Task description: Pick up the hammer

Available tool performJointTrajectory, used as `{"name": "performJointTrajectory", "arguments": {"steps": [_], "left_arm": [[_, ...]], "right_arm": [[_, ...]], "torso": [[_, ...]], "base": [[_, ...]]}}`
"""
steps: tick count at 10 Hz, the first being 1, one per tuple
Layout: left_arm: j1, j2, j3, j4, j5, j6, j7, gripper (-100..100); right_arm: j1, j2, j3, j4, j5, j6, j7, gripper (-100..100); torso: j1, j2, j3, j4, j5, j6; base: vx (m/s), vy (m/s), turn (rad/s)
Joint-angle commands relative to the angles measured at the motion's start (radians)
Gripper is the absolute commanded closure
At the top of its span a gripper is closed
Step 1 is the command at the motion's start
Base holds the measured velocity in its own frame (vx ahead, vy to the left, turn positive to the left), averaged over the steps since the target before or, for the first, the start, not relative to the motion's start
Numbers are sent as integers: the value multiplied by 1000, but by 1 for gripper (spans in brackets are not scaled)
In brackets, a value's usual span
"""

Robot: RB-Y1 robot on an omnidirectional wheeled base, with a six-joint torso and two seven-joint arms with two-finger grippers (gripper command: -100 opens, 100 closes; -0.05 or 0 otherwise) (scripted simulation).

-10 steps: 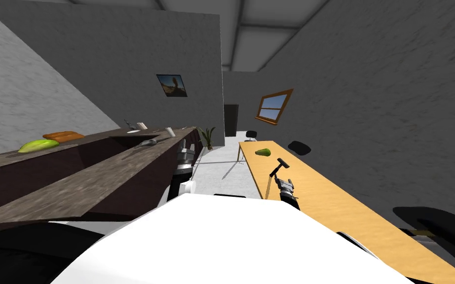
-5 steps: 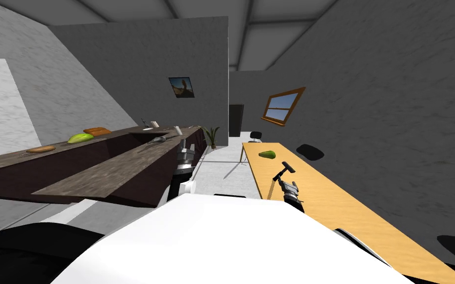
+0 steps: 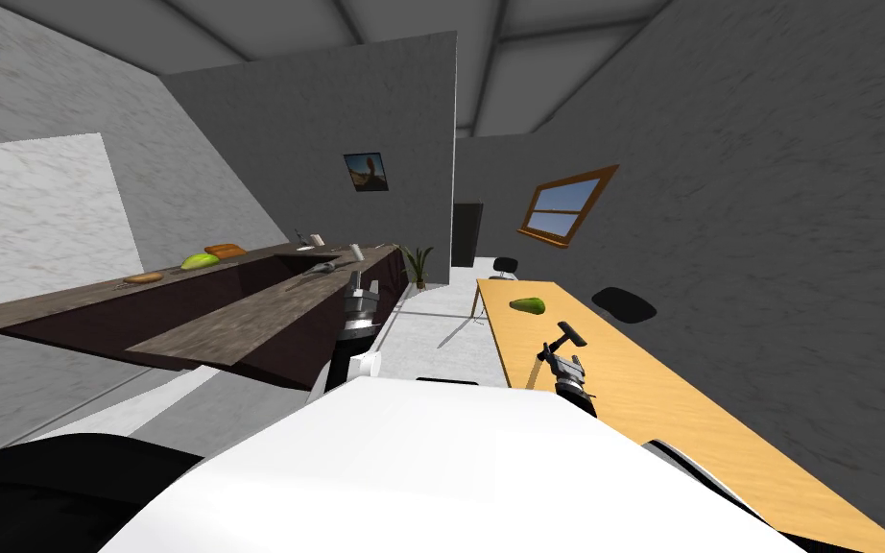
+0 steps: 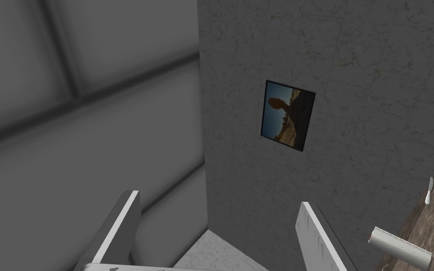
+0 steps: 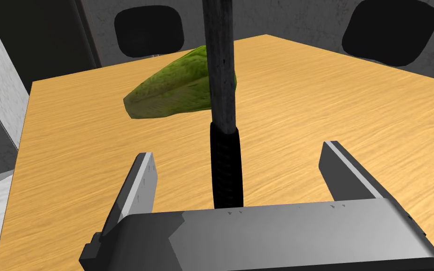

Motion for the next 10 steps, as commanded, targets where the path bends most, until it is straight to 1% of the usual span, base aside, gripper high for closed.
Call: {"name": "performJointTrajectory", "arguments": {"steps": [1, 2, 3, 4, 6, 7, 9, 10], "left_arm": [[0, 0, 0, 0, 0, 0, 0, 0], [0, 0, 0, 0, 0, 0, 0, 0], [0, 0, 0, 0, 0, 0, 0, 0], [0, 0, 0, 0, 0, 0, 0, 0], [0, 0, 0, 0, 0, 0, 0, 0], [0, 0, 0, 0, 0, 0, 0, 0], [0, 0, 0, 0, 0, 0, 0, 0], [0, 0, 0, 0, 0, 0, 0, 0]], "right_arm": [[4, 16, -24, -38, 8, 22, 35, -100], [8, 32, -48, -76, 15, 44, 70, -100], [11, 32, -48, -121, 15, 44, 70, -100], [8, 32, -48, -126, 15, 44, 70, -100], [8, 32, -48, -76, 15, 44, 70, -100], [12, 48, -72, -100, 23, 66, 105, -100], [20, 79, -120, -189, 38, 110, 168, -100], [20, 79, -120, -191, 38, 110, 174, -100]], "torso": [[0, 0, 0, 0, 0, 0], [-2, 1, 1, 0, 0, 0], [-4, 3, 1, 1, -1, 0], [-4, 3, 2, 1, -1, 0], [0, 1, 0, 0, 0, 0], [1, 0, 0, 0, 0, 0], [-4, 3, 1, 1, -1, 0], [-5, 3, 2, 1, -1, 0]], "base": [[-17, -38, 6], [-42, -83, 15], [-48, -63, 8], [-24, -20, 6], [3, 5, -2], [-18, -22, 5], [-48, -81, 14], [-44, -69, 13]]}}
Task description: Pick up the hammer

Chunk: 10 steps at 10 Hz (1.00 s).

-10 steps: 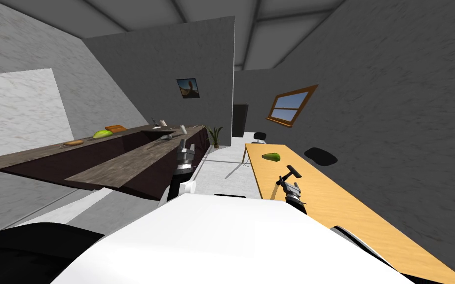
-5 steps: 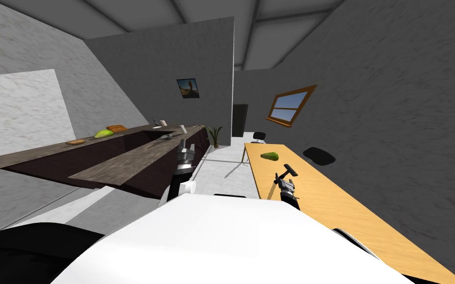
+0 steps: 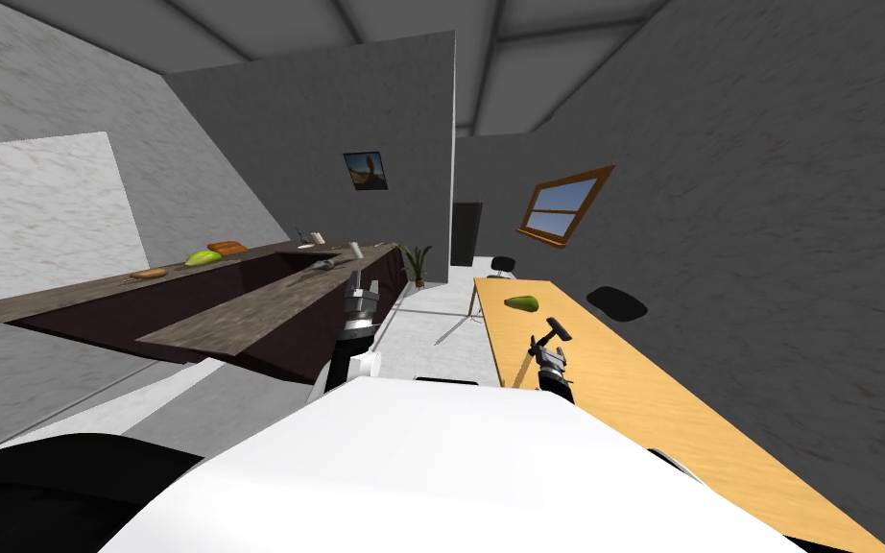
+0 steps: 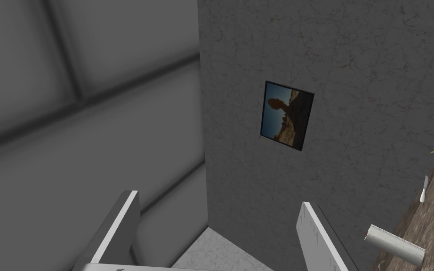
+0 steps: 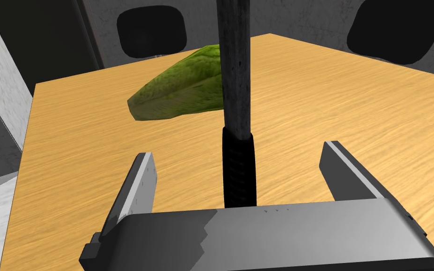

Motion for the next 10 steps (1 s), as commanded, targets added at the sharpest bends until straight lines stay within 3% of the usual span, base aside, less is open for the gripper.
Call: {"name": "performJointTrajectory", "arguments": {"steps": [1, 2, 3, 5, 8, 10], "left_arm": [[0, 0, 0, 0, 0, 0, 0, 0], [0, 0, 0, 0, 0, 0, 0, 0], [0, 0, 0, 0, 0, 0, 0, 0], [0, 0, 0, 0, 0, 0, 0, 0], [0, 0, 0, 0, 0, 0, 0, 0], [0, 0, 0, 0, 0, 0, 0, 0]], "right_arm": [[3, 19, -30, -48, 8, 31, 49, -100], [3, 19, -30, -48, 8, 31, 49, -100], [7, 35, -54, -73, 16, 53, 82, -100], [7, 35, -54, -87, 16, 53, 84, -100], [19, 82, -126, -194, 38, 119, 183, -100], [15, 83, -121, -186, 38, 109, 180, -100]], "torso": [[0, 0, 0, 0, 0, 0], [1, 0, 0, 0, 0, 0], [2, -1, 0, 0, 0, 0], [2, -1, -1, 0, 0, 0], [1, 0, 0, 0, 0, 0], [1, 0, 0, 0, 0, 0]], "base": [[-42, -60, 5], [-28, -43, 9], [-30, -45, 8], [-18, -27, 4], [-44, -64, 11], [-25, -43, 8]]}}
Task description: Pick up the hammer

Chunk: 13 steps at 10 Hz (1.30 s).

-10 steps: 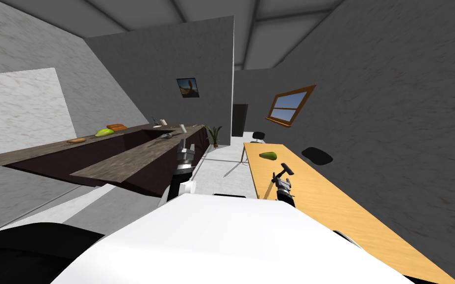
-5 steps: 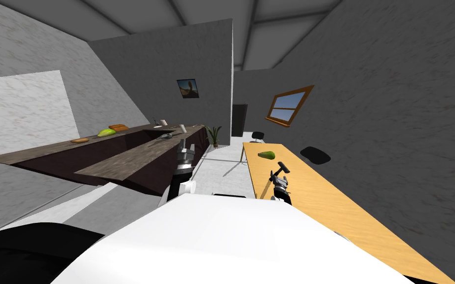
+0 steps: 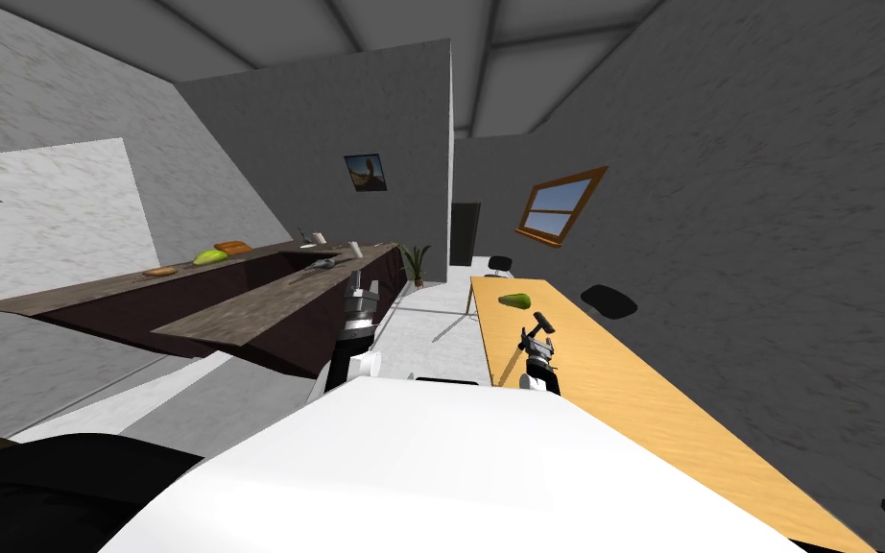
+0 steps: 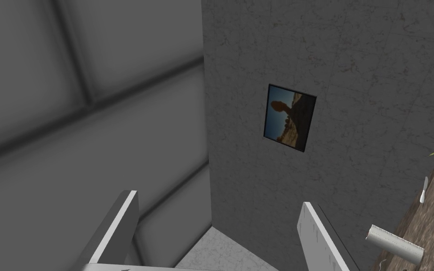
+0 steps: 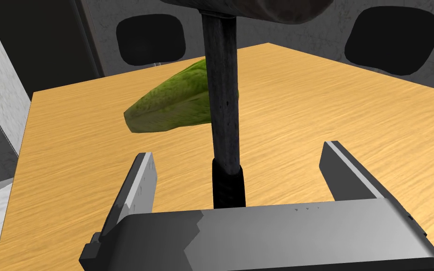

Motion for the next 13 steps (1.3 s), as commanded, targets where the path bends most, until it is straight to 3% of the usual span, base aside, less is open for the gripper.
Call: {"name": "performJointTrajectory", "arguments": {"steps": [1, 5, 6, 7, 10, 13], "left_arm": [[0, 0, 0, 0, 0, 0, 0, 0], [0, 0, 0, 0, 0, 0, 0, 0], [0, 0, 0, 0, 0, 0, 0, 0], [0, 0, 0, 0, 0, 0, 0, 0], [0, 0, 0, 0, 0, 0, 0, 0], [0, 0, 0, 0, 0, 0, 0, 0]], "right_arm": [[0, 0, 0, 0, 0, 0, 0, 100], [0, 0, 0, 0, 0, 0, 0, 100], [0, 0, 0, 0, 0, 0, 0, 0], [-1, -17, 20, 26, -7, -16, -30, 100], [-13, -64, 92, 134, -29, -82, -126, 100], [-17, -80, 116, 179, -37, -104, -170, 100]], "torso": [[0, 0, 0, 0, 0, 0], [1, -1, -1, 0, 0, 0], [2, -1, -1, 0, 0, 0], [2, -1, -1, 0, 0, 0], [6, -5, -5, -5, -3, 1], [4, -6, -7, -8, -8, -1]], "base": [[-3, -5, 0], [0, 0, 3], [0, 0, 0], [32, 38, -12], [55, 91, -19], [37, 54, -8]]}}
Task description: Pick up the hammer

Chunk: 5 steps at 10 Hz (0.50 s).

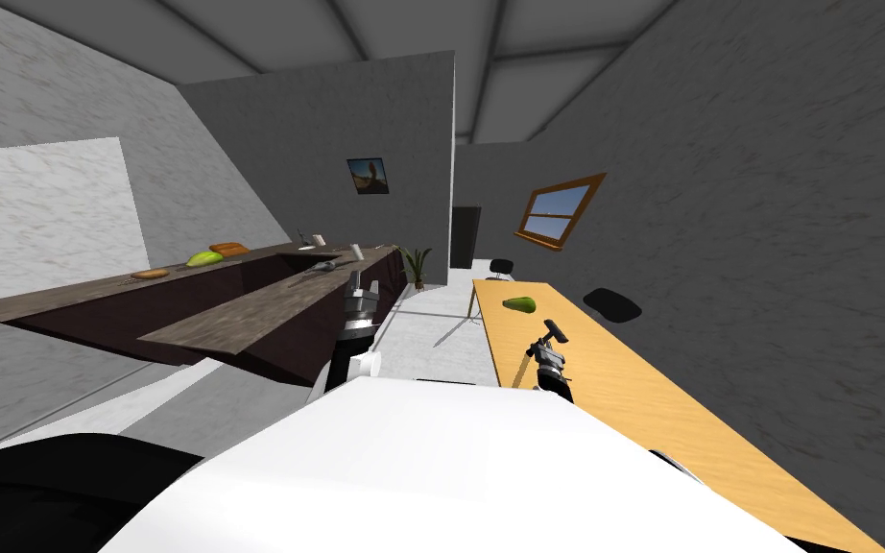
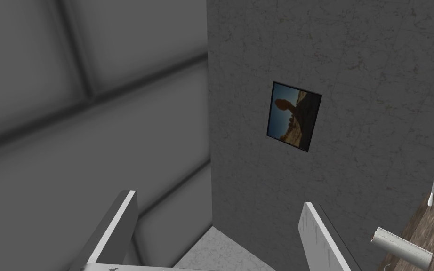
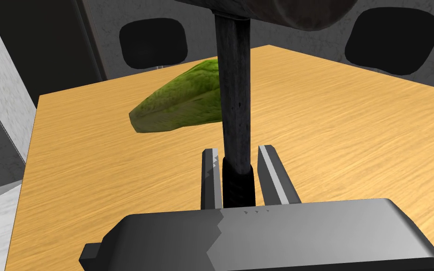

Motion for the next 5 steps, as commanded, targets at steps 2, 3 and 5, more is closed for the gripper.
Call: {"name": "performJointTrajectory", "arguments": {"steps": [2, 3, 5], "left_arm": [[0, 0, 0, 0, 0, 0, 0, 0], [0, 0, 0, 0, 0, 0, 0, 0], [0, 0, 0, 0, 0, 0, 0, 0]], "right_arm": [[-11, -31, 53, 85, -15, -50, -75, 100], [-11, -31, 53, 92, -15, -50, -80, 100], [-15, -47, 77, 133, -23, -72, -115, 100]], "torso": [[-1, -1, -1, 0, -1, 0], [-1, -2, -1, -1, -1, 1], [-2, -2, -1, -1, -2, 1]], "base": [[39, 53, -5], [38, 53, -20], [26, 53, -3]]}}
